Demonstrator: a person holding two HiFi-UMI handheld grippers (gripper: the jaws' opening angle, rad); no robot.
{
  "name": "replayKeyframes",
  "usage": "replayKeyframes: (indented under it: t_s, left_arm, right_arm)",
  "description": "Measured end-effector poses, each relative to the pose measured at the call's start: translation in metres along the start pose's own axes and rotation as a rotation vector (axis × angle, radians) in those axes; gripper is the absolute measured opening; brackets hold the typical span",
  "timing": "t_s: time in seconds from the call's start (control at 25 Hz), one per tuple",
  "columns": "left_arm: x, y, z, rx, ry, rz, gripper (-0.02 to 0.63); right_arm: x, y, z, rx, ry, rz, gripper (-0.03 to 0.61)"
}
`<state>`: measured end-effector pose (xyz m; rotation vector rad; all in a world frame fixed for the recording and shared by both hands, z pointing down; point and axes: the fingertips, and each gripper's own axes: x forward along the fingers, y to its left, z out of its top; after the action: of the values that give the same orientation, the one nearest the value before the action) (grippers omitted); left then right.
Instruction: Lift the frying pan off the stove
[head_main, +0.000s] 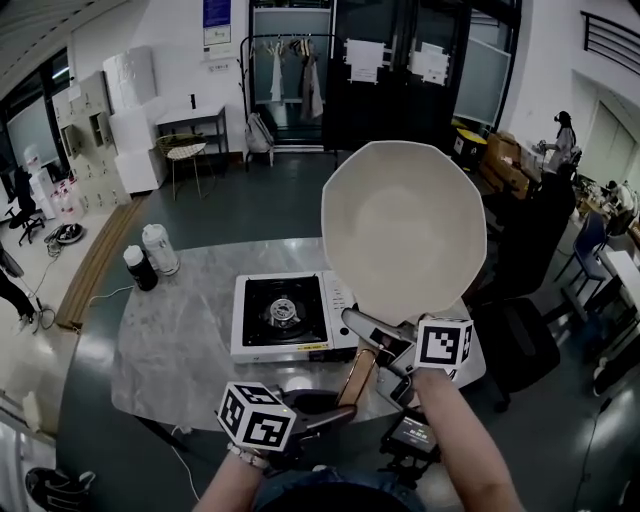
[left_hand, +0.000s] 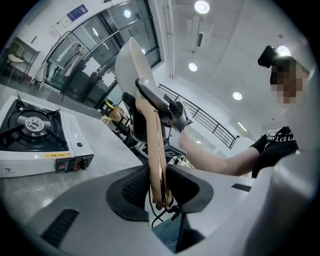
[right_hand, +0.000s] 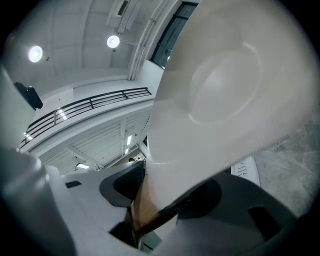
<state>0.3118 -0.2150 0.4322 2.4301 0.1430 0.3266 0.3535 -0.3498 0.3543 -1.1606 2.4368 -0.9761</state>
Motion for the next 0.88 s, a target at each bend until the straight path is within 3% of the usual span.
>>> replayKeyframes:
  t_s: [0.4, 0.88]
  left_arm:
    - [-0.003, 0.007, -0.006, 0.012, 0.024, 0.013, 0.118]
    - [-0.004, 0.011, -0.011, -0.018, 0.045, -0.001, 0.12]
  right_arm:
    - [0.005, 0.003, -0.007, -0.033, 0.021, -0.019, 0.218]
    - [-0.001, -0.022, -0.015, 0.062, -0.011, -0.072, 0.219]
